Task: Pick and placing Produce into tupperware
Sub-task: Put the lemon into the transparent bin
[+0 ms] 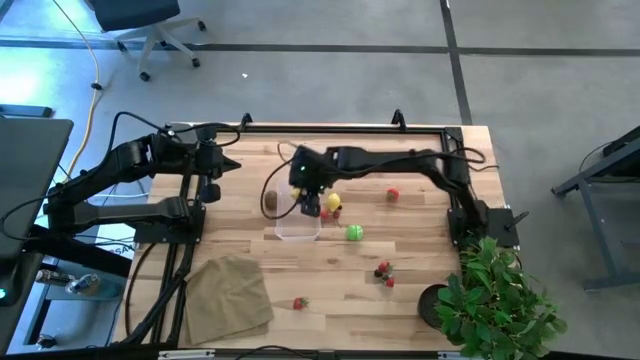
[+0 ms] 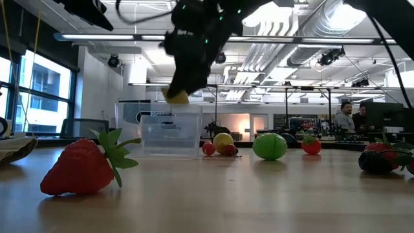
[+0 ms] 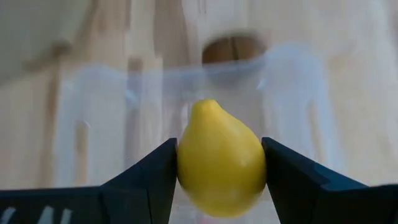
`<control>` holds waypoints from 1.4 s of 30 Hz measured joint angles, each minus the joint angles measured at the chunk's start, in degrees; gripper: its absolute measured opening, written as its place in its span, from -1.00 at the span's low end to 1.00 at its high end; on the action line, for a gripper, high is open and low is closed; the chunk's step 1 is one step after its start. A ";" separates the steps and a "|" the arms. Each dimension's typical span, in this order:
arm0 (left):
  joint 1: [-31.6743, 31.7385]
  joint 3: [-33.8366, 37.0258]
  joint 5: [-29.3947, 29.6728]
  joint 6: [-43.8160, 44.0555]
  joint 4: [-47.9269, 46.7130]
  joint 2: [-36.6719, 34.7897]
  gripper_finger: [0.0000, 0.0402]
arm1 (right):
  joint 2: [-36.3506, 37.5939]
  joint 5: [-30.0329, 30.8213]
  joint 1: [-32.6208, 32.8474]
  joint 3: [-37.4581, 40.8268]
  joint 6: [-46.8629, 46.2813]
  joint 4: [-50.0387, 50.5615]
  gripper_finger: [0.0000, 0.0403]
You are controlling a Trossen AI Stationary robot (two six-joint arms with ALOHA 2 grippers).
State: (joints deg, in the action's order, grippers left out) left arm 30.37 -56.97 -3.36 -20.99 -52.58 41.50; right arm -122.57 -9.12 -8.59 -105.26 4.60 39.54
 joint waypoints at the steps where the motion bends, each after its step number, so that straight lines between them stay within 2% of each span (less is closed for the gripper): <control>1: 0.00 -0.02 0.00 0.01 0.02 0.00 -1.00 | -1.23 0.05 0.04 -0.31 0.41 0.50 -0.04; 6: 0.00 0.00 0.00 -0.01 0.00 0.00 -1.00 | -6.41 3.22 0.93 -2.07 2.18 2.49 -0.04; 12: 0.00 0.00 0.00 0.02 0.02 0.00 -1.00 | -8.78 7.64 2.28 -3.55 4.75 4.51 -0.04; 42: -0.01 -0.01 0.00 0.03 0.02 0.00 -1.00 | -8.80 6.19 2.63 -3.64 2.99 2.16 -0.04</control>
State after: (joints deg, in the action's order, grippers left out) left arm 30.36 -56.98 -3.36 -20.96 -52.56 41.50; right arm -131.37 -2.93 -5.96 -108.90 7.59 41.70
